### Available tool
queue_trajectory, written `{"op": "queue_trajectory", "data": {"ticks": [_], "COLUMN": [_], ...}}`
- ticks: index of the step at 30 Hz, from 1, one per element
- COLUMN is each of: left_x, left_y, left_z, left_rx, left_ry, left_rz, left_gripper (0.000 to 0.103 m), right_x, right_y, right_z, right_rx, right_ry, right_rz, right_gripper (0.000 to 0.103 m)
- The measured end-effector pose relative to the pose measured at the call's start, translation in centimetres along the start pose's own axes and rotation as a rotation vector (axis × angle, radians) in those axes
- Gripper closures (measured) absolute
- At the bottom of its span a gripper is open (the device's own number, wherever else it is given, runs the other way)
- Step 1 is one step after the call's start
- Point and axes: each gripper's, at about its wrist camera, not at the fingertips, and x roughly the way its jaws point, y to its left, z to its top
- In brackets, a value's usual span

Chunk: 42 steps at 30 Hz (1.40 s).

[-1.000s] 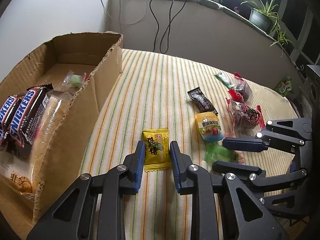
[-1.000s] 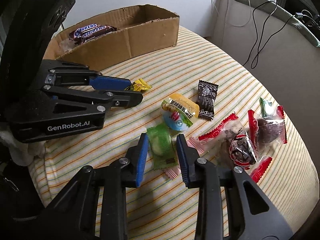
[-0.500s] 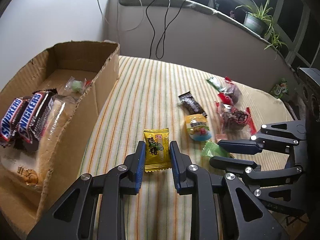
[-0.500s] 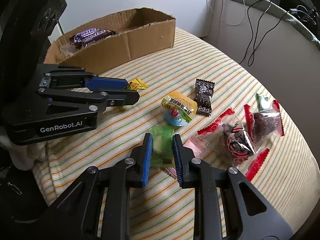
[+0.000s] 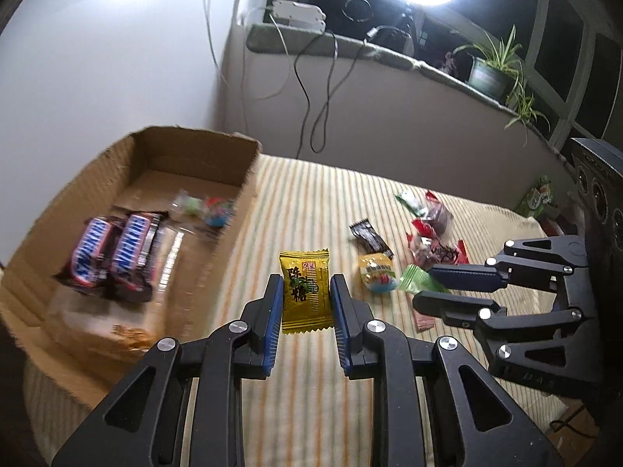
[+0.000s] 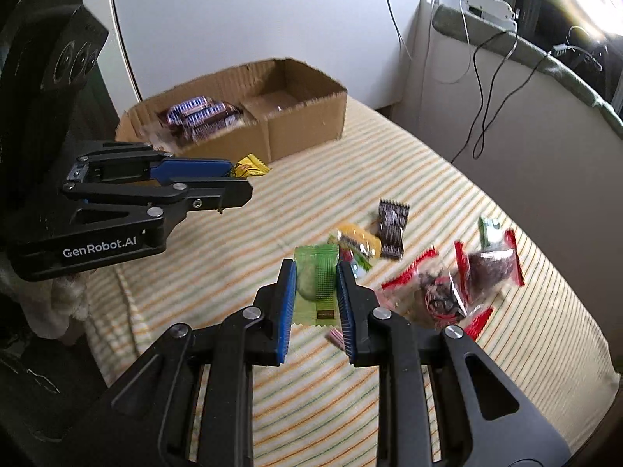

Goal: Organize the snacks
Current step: 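Carry the yellow and green packets into the box with both tools and release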

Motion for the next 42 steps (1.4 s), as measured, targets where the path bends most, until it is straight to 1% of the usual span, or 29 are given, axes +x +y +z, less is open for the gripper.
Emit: {"op": "queue_trajectory", "data": {"ticks": [11,20,26,37,42], "left_x": [-3.2,-4.3,-4.7,-4.7,-4.7], "left_y": [4.4,7.5,9.6,12.0,12.5], "left_z": [0.7,0.5,0.4,0.2,0.2], "left_rx": [-0.068,-0.110,-0.131,-0.155,-0.160], "left_ry": [-0.073,-0.096,-0.104,-0.102,-0.100], "left_rz": [0.058,0.110,0.143,0.183,0.183], "left_gripper": [0.080,0.080,0.080,0.080,0.080], "right_x": [0.2,2.0,4.1,7.3,8.4], "right_y": [2.0,3.5,4.3,4.7,4.7], "right_z": [5.0,9.2,11.5,14.0,14.6], "right_rx": [-0.040,-0.079,-0.090,-0.091,-0.094], "right_ry": [-0.065,-0.088,-0.086,-0.062,-0.049], "right_rz": [0.008,0.015,0.020,0.032,0.036], "right_gripper": [0.081,0.081,0.081,0.081,0.081]}}
